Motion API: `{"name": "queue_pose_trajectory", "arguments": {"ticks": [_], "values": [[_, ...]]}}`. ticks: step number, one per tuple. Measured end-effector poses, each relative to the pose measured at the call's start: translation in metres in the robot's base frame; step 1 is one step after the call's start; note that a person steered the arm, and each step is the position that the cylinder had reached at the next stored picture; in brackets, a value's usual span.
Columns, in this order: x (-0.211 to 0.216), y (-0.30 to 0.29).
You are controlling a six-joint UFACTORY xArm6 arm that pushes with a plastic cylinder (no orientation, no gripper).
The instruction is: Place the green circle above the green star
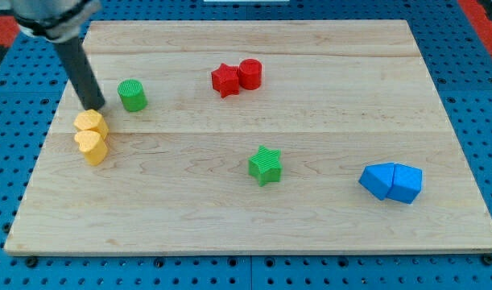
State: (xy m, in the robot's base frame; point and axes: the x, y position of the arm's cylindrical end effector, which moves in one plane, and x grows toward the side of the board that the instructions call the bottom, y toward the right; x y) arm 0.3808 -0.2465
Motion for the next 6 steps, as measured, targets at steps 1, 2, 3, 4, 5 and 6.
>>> {"name": "queue_pose_trajectory", "arguments": {"ticks": [1, 2, 3, 4, 5, 6], "values": [[-0.018, 0.036], [-0.012, 0.105], [0.046, 0.114], [0.053, 0.105], [0.01, 0.069], [0.033, 0.133]]}}
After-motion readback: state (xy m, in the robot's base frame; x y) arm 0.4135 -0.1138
